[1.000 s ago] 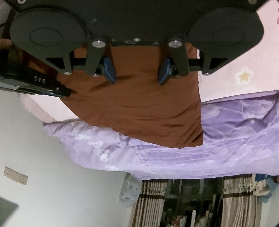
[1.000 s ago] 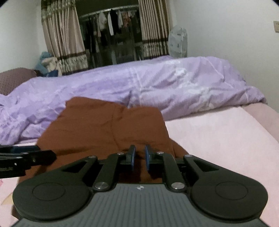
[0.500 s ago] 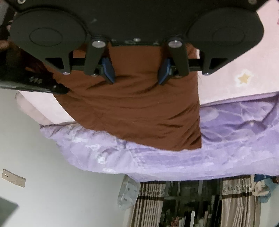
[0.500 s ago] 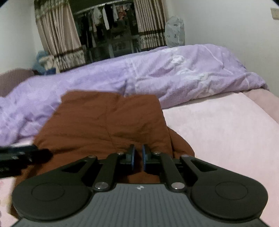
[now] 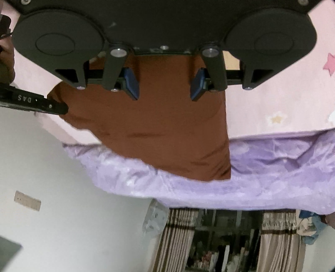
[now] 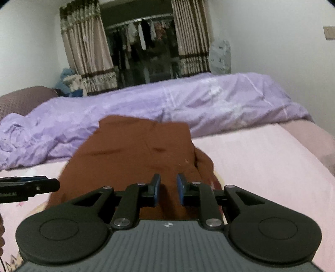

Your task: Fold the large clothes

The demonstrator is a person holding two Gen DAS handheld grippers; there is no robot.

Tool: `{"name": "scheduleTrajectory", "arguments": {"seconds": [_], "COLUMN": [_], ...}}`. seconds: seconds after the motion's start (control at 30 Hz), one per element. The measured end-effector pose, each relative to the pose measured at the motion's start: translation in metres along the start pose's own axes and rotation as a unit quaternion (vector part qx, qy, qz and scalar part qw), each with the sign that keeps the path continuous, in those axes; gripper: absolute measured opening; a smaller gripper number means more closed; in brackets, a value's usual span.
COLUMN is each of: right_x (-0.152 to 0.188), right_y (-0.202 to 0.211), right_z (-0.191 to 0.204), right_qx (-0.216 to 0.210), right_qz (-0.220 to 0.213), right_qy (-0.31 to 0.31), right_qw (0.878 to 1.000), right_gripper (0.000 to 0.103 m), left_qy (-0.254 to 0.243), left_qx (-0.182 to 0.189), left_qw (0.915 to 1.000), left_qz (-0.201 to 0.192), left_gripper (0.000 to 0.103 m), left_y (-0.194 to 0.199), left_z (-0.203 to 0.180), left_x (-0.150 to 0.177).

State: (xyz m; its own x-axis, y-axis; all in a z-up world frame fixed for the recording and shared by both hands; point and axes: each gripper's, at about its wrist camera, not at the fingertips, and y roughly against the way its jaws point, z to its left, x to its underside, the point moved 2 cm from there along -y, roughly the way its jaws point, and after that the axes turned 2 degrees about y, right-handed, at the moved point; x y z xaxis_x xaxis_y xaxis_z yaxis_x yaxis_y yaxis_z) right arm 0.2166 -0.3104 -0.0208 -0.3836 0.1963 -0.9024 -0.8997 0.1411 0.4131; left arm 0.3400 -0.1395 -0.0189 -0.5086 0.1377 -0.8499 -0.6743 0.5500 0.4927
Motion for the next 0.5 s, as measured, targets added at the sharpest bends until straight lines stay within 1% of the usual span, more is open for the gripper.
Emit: {"name": "scheduleTrajectory", "arguments": {"seconds": [0.07,0.2,0.27,0.4,0.5], "right_x": [0.005,0.014,0.019,0.029,0.031], "right_y": [-0.005,-0.02,-0.026,-0.036,-0.035], "right_z": [-0.003,-0.008,-0.013,-0.022,-0.02], "right_qx": [0.002,0.002,0.0,-0.012,-0.01], "right_qz": [0.006,0.024,0.03,0.036,0.035], "right_qy": [-0.007,-0.021,-0.033,-0.067,-0.068], "right_qw": [1.0,0.999,0.999,0.997,0.997], "right_gripper": [0.023,0.023,0.02,0.017,0.017], "left_qy": [0.007,0.016,0.021,0.0,0.001], "left_qx": [0.004,0.003,0.004,-0.01,-0.013], "left_qw": [0.9998,0.9995,0.9993,0.9993,0.9992], "left_qz": [0.017,0.026,0.031,0.036,0.039], "left_gripper": [0.054,0.056,0.057,0.057,0.057], "left_y": [-0.008,-0.018,-0.023,-0.028,-0.027], "left_z": [0.0,0.002,0.004,0.002,0.002], "left_x": [0.007,0.016,0.019,0.026,0.025]}}
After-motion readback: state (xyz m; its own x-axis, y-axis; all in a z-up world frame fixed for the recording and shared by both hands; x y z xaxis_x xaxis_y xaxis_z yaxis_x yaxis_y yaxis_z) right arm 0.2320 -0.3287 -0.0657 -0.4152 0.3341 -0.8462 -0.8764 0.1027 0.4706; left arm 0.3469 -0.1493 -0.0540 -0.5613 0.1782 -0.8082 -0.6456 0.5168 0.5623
